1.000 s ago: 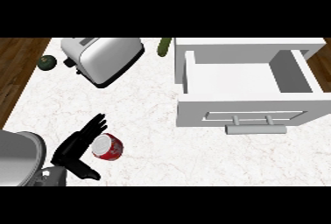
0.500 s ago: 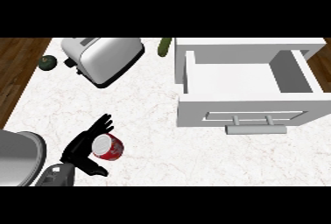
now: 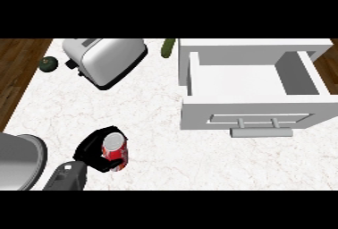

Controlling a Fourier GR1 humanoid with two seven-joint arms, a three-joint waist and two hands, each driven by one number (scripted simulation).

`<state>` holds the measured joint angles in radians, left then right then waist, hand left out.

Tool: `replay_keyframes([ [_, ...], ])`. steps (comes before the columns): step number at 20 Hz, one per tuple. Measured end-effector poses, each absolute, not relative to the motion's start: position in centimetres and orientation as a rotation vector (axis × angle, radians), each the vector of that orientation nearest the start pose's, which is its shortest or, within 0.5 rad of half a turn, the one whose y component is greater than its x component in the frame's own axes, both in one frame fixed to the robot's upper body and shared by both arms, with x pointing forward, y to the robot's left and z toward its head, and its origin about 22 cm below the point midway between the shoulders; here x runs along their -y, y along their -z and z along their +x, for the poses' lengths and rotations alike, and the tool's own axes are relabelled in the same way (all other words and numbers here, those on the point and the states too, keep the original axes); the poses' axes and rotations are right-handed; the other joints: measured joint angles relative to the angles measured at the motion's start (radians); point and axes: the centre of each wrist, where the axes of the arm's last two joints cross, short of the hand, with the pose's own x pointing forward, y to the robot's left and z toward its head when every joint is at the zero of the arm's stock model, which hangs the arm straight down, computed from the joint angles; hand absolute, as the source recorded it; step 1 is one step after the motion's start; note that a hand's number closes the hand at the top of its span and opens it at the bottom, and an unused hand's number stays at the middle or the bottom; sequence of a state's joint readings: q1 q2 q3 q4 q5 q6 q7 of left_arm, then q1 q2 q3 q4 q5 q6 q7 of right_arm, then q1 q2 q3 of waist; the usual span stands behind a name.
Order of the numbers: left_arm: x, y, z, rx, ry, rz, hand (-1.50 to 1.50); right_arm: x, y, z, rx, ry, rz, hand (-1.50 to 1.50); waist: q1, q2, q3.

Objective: Pick up the can, place it into the drawer and close the drawer

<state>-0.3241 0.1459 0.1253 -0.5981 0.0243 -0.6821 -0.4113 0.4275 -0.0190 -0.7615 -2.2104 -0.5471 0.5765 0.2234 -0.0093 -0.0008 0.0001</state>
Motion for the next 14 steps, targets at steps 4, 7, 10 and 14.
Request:
replay_keyframes([
  [4, -27.2, 11.8, 27.6, 1.282, 0.235, -0.662, 1.50, 38.1, -10.7, 6.4, 1.770, 0.106, -0.171, -1.50, 0.006, -0.001, 0.000],
  [7, -25.9, 11.1, 27.7, 1.319, 0.226, -0.691, 1.50, 37.7, -11.4, 6.1, 1.770, 0.117, -0.174, -1.50, 0.008, -0.002, 0.000],
  [10, -25.5, 10.3, 28.5, 1.406, 0.090, -0.607, 1.50, 37.4, -11.4, 5.9, 1.771, 0.120, -0.177, -1.50, 0.008, -0.003, 0.000],
  [14, -25.5, 9.1, 29.6, 1.514, -0.152, -0.421, 1.50, 37.4, -11.5, 5.7, 1.774, 0.128, -0.178, -1.50, 0.011, -0.004, 0.001],
])
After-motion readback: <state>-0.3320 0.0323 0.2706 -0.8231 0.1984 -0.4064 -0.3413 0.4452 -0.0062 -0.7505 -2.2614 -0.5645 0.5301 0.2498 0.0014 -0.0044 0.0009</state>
